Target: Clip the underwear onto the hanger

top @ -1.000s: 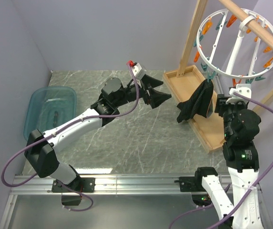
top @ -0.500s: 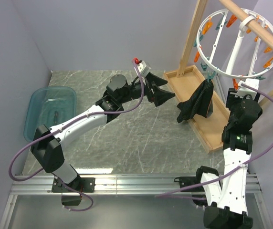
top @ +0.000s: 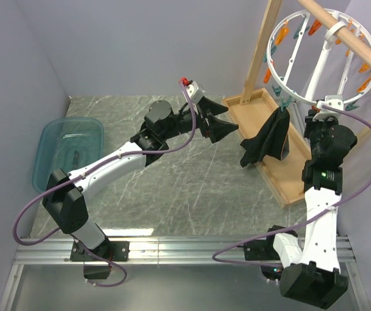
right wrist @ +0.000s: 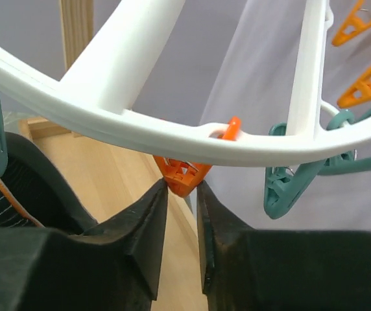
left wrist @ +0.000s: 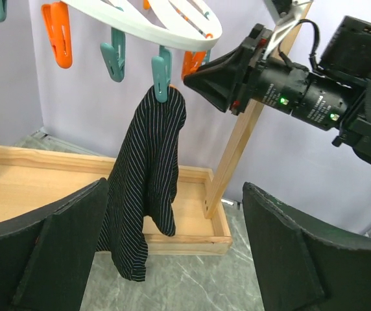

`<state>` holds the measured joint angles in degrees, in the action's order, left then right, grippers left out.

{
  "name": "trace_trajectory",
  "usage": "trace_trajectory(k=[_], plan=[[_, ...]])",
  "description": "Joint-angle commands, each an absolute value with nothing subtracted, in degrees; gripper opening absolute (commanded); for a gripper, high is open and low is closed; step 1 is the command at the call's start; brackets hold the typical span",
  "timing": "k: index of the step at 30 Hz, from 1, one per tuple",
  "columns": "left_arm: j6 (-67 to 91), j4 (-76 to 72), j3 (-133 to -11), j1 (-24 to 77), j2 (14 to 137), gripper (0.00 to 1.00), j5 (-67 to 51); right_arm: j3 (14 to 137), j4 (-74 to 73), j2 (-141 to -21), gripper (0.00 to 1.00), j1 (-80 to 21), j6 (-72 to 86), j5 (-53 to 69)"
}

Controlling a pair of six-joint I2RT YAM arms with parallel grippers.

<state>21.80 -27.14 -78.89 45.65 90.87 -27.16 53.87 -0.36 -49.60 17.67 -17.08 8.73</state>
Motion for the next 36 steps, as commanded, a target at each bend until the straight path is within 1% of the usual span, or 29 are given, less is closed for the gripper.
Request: trace_trajectory(k=[1, 3, 4, 10, 13, 15, 18, 19, 21, 24, 26, 27, 31, 32, 33, 36], plan=[[20.48, -30.59, -81.83, 44.83, 90.44, 0.89, -27.77, 57.74, 3.6, -49.92, 0.24, 17.93, -15.38, 12.2], [19.95, -30.85, -82.35, 44.47, 90.7, 0.88, -27.42, 58.27, 3.25, -50.1, 0.18, 17.67, -14.07, 13.27], [19.17, -30.94, -82.7, 44.3, 91.23, 0.87, -27.33, 58.53, 3.08, -50.27, 0.14, 17.14, -13.8, 13.88], [19.16, -28.75, -90.6, 42.8, 96.22, 0.78, -25.84, 59.59, 2.11, -50.36, 0.04, 13.02, -12.31, 15.47], [20.12, -28.48, -95.44, 42.8, 99.39, 0.72, -25.05, 60.2, 1.41, -50.45, 0.0, 10.73, -12.22, 14.94], [21.26, -28.3, -99.39, 42.8, 101.33, 0.66, -25.66, 60.2, 1.23, -50.71, 0.0, 8.27, -12.48, 13.89], [23.46, -29.09, -102.56, 43.5, 104.93, 0.61, -26.36, 60.99, 0.79, -50.98, 0.0, 6.16, -11.26, 13.45], [23.55, -28.83, -103.35, 43.94, 106.51, 0.61, -26.63, 61.61, 0.53, -50.72, 0.01, 5.98, -10.73, 13.53], [23.03, -28.3, -105.73, 45.52, 108.19, 0.62, -26.63, 62.49, -1.31, -49.84, 0.07, 5.71, -8.89, 13.45], [20.84, -28.57, -108.18, 47.8, 110.91, 0.64, -24.18, 64.68, -6.05, -47.3, 0.21, 5.71, -7.13, 11.78], [19.17, -27.87, -111.42, 48.95, 113.46, 0.64, -21.73, 66.96, -10.69, -45.71, 0.26, 5.71, -6.24, 9.5], [17.94, -26.64, -112.75, 50.0, 114.42, 0.65, -21.01, 67.84, -12.64, -44.49, 0.32, 5.71, -5.11, 8.71], [15.56, -28.29, -115.57, 52.38, 118.55, 0.68, -16.18, 72.93, -20.82, -42.45, 0.42, 5.8, -3.34, 2.13], [15.21, -28.91, -116.1, 52.9, 119.0, 0.7, -15.21, 73.56, -23.61, -42.28, 0.44, 5.89, -2.73, -2.24], [14.51, -29.53, -116.45, 53.69, 119.53, 0.73, -13.2, 74.09, -24.6, -41.93, 0.46, 5.89, -1.68, -4.2], [12.23, -29.97, -119.08, 55.45, 121.63, 0.78, -6.7, 74.01, -25.75, -40.44, 0.5, 7.03, -1.14, -8.87]])
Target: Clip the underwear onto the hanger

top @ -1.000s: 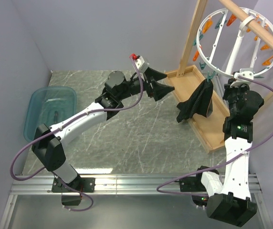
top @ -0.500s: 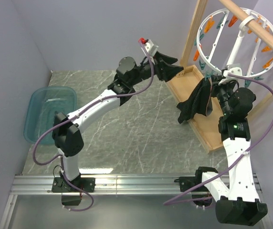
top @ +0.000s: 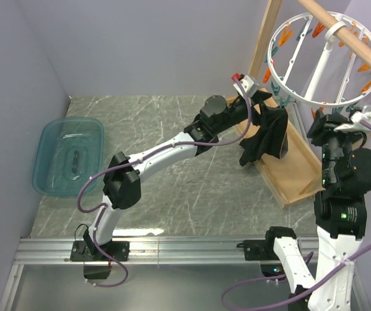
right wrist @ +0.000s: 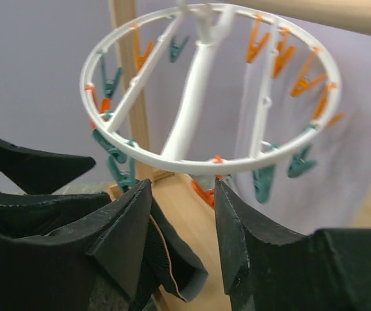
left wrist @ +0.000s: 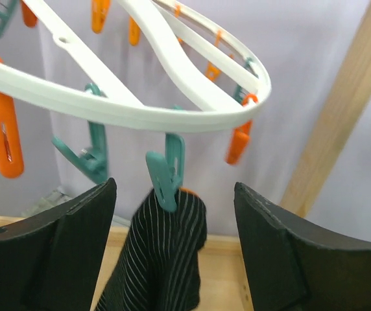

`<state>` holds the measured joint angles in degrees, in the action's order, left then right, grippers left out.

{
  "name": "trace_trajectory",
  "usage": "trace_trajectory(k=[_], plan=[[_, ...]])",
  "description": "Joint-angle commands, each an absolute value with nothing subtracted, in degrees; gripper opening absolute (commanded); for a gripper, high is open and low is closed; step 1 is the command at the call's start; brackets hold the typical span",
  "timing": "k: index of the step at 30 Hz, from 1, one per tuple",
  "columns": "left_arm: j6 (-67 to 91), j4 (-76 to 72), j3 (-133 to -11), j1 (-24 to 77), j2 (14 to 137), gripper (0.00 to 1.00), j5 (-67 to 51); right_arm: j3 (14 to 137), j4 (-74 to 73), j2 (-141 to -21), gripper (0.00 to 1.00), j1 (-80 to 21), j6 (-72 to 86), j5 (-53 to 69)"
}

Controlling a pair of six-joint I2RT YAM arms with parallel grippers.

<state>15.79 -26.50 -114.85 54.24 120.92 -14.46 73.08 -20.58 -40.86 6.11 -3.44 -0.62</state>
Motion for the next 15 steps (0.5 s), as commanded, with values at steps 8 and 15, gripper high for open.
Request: trace_trajectory(k=[8, 15], plan=[[4.31, -32.17, -127.78, 59.76, 128.75, 0.89, 7.72, 74.61, -26.72, -41.31, 0.6, 11.5, 3.07, -12.48], [-3.24, -32.95, -134.03, 60.21, 134.82, 0.91, 12.83, 78.92, -29.88, -46.49, 0.63, 15.46, 7.21, -8.62]])
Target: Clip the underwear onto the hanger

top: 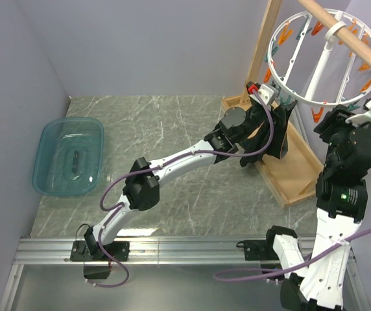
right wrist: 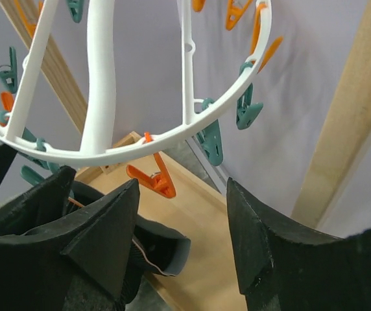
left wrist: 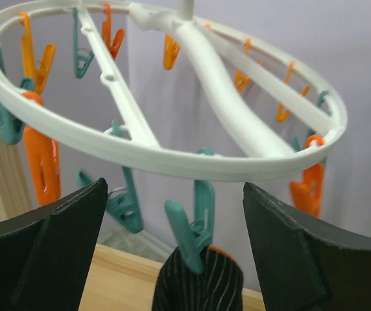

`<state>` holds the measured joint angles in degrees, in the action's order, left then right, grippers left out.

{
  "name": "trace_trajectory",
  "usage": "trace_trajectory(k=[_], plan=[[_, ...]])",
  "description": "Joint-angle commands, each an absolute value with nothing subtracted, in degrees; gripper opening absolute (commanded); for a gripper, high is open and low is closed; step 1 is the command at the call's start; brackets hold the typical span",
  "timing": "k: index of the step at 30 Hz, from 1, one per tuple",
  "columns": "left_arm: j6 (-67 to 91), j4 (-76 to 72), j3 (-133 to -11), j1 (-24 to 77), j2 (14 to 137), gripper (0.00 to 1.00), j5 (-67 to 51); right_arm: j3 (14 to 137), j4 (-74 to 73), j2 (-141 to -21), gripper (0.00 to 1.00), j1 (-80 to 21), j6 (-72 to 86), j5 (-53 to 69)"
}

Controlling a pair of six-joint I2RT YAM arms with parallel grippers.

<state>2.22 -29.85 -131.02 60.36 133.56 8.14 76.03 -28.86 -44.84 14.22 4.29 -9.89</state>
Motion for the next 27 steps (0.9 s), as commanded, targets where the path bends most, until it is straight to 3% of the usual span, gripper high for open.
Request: trace_trajectory(k=[1, 18, 23, 27], plan=[[-3.77, -33.13, -133.95, 60.21, 135.0, 0.91, 13.35, 79.1, -29.8, -47.02, 0.64, 15.73, 7.38, -7.83], [-0.35, -35.86, -134.92, 53.26, 133.86, 0.91, 14.33, 81.46, -26.01, -54.66, 0.66, 21.79, 4.13, 7.54], [-0.35, -36.48, -133.15, 53.0, 132.89, 0.91, 11.78, 81.91, -23.74, -57.04, 0.55, 22.94, 4.04, 23.25], [-0.44, -36.74, -132.8, 53.0, 132.45, 0.91, 10.9, 82.44, -22.41, -58.62, 0.51, 22.94, 5.01, 27.68]])
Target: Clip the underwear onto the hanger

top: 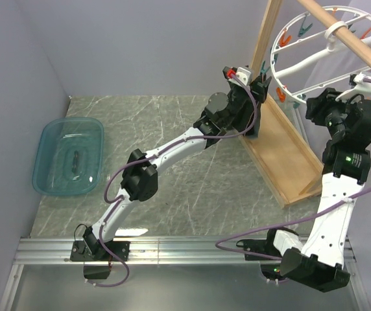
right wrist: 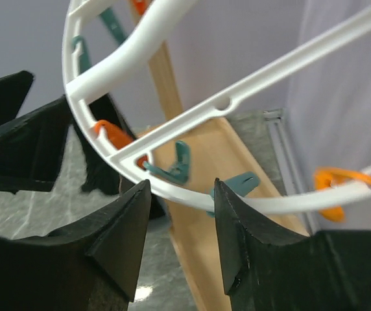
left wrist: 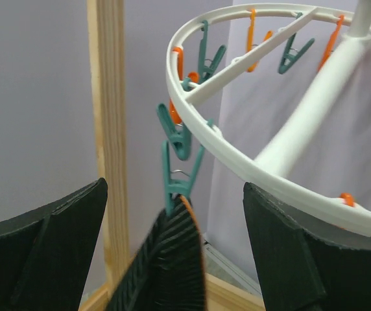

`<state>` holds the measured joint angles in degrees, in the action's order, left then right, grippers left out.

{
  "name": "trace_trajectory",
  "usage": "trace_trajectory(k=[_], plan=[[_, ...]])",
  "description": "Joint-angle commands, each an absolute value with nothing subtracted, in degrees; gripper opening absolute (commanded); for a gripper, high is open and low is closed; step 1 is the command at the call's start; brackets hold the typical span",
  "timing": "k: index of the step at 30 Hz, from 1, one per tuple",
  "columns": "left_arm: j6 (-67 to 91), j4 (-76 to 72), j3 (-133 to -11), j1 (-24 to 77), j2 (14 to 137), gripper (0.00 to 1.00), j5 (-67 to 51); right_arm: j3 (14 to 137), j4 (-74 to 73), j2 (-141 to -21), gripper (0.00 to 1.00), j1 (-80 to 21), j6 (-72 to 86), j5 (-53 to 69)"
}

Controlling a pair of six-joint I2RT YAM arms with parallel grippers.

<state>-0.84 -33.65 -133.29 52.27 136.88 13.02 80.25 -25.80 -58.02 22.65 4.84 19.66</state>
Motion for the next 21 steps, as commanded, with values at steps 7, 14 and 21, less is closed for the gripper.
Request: trace_trajectory(k=[7, 14, 21], plan=[[-0.35, -37.18, -131.49, 52.91, 131.49, 0.91, 9.93, 81.21, -20.57, -58.88, 0.51, 22.94, 3.08, 29.27], [5.44, -38.14, -122.54, 52.03, 124.38, 0.92, 6.07, 83.41, -21.71, -60.47, 0.51, 22.94, 2.37, 28.92], [8.08, -41.67, -98.98, 50.54, 107.15, 0.91, -1.57, 82.97, -21.8, -60.29, 0.51, 22.94, 2.46, 29.71]])
